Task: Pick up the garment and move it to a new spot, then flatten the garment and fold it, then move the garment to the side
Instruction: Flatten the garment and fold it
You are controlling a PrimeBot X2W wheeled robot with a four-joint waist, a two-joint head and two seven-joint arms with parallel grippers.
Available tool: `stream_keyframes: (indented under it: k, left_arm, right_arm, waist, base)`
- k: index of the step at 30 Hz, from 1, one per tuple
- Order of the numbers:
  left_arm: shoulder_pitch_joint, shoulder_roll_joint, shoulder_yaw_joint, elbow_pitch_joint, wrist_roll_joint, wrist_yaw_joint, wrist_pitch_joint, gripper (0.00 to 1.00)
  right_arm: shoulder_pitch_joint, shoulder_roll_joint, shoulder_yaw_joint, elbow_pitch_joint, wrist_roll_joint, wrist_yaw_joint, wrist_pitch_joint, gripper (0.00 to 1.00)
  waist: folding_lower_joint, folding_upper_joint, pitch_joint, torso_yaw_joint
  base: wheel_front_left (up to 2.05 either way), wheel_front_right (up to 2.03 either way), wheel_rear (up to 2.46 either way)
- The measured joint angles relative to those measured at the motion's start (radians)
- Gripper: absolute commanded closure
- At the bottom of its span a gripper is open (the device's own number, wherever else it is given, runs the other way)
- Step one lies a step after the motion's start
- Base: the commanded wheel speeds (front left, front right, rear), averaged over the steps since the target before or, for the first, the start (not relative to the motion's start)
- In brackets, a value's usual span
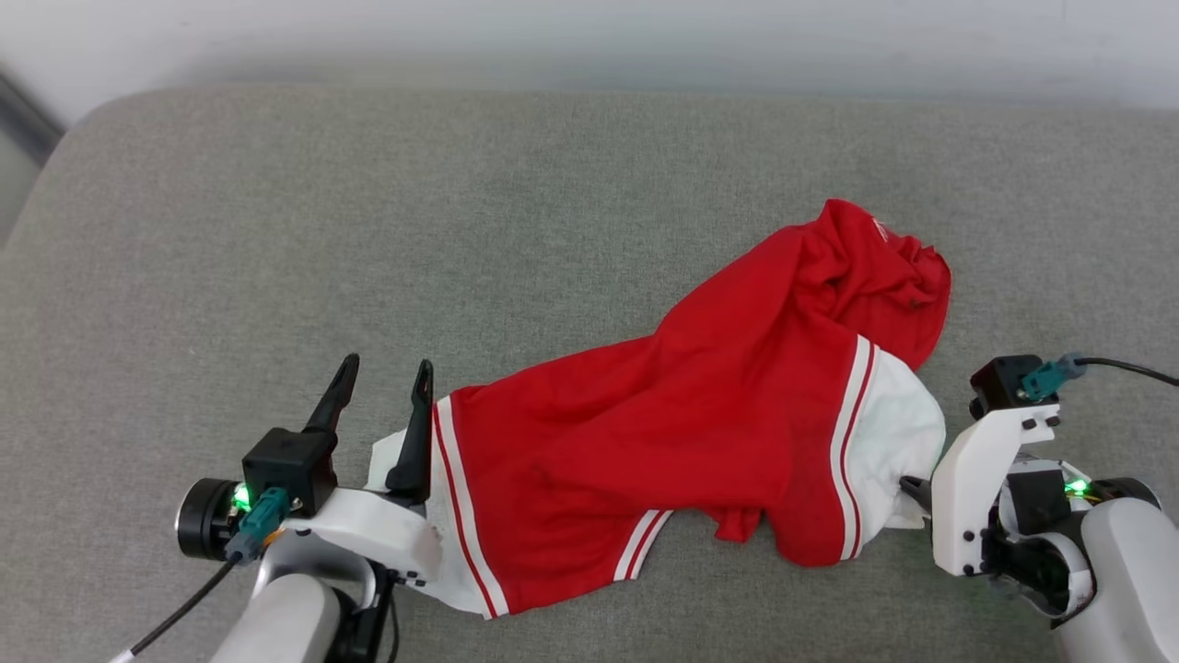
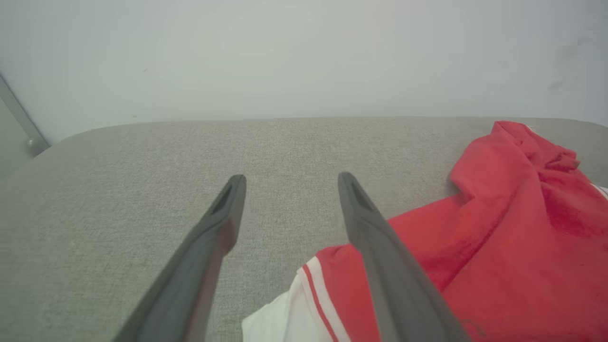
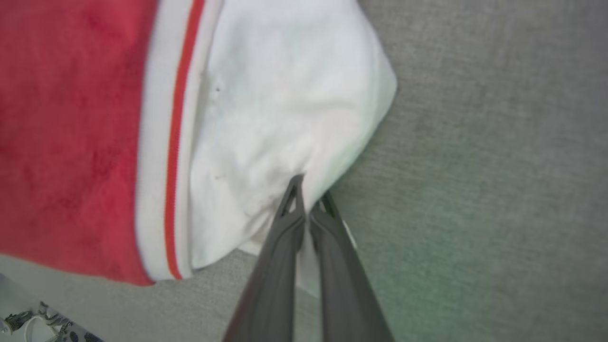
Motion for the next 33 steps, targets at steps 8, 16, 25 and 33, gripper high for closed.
stream_keyframes:
  k: [8, 16, 25, 33]
  left_arm:
    - [0.032, 0.109, -0.013, 0.010, -0.088, -0.096, 0.235, 0.00]
    - [0.112, 0.238, -0.021, -0.033, -0.284, -0.187, 0.635, 0.00]
    - [0.128, 0.279, -0.009, 0.021, -0.375, -0.156, 0.817, 0.00]
    - [0.062, 0.272, -0.015, 0.095, -0.430, -0.150, 0.939, 0.51]
  right_arm:
    - [0.083, 0.008, -0.027, -0.078, -0.020, 0.000, -0.057, 1.00]
    - [0.165, 0.032, -0.037, -0.165, -0.025, 0.000, -0.034, 1.00]
    - [0.181, 0.053, -0.027, -0.217, -0.025, 0.000, -0.018, 1.00]
    - [0.166, 0.059, -0.021, -0.223, -0.009, 0.000, -0.018, 1.00]
  waist:
    - [0.0000, 0.0000, -0.093, -0.016]
    - [0.0000, 0.0000, -0.153, -0.070]
    - [0.0000, 0.0000, -0.097, -0.116]
    - [-0.0002, 0.0000, -0.043, -0.143]
  base:
    - [0.00, 0.00, 0.00]
    - [0.00, 0.00, 0.00]
    - [0.00, 0.00, 0.00]
    - [0.00, 0.00, 0.00]
